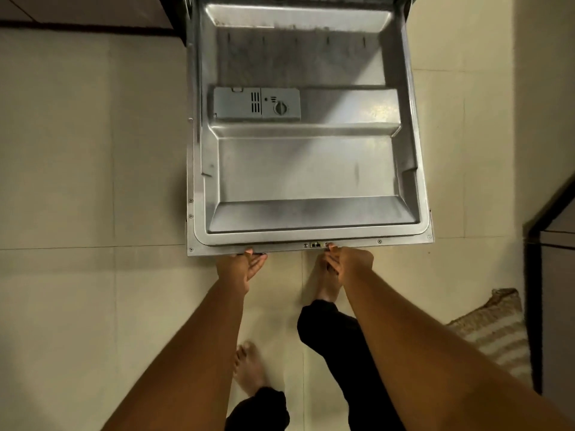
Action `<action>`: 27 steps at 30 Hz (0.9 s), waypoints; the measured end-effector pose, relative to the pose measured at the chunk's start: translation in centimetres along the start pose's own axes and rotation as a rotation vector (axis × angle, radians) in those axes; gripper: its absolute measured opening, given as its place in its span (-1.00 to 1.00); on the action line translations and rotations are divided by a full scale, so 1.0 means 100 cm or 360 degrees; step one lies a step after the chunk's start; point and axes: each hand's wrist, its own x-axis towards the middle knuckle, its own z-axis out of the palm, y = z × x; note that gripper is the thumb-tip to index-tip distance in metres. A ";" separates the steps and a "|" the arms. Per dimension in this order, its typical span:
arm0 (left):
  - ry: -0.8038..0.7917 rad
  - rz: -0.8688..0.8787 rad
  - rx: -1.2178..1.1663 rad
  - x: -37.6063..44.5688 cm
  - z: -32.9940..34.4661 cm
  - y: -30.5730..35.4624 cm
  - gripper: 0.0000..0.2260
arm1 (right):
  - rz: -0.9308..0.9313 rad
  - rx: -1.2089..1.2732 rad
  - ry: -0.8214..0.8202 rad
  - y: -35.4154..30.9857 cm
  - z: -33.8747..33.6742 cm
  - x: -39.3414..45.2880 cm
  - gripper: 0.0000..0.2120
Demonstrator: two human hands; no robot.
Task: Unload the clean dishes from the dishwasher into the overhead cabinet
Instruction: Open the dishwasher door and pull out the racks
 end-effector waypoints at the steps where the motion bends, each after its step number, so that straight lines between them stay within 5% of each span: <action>1: 0.0000 0.0004 0.0048 0.010 0.001 -0.004 -0.85 | 0.0019 -0.0031 -0.0043 0.003 0.001 0.007 -0.70; 19: 0.0061 0.0175 0.0225 0.103 0.001 -0.027 -0.84 | -0.0182 -0.0333 0.0075 0.038 0.027 0.097 -0.84; 27: 0.0155 0.0638 0.1062 0.054 -0.032 -0.038 -0.71 | -0.0197 -0.0829 -0.0174 0.016 -0.012 0.074 -0.62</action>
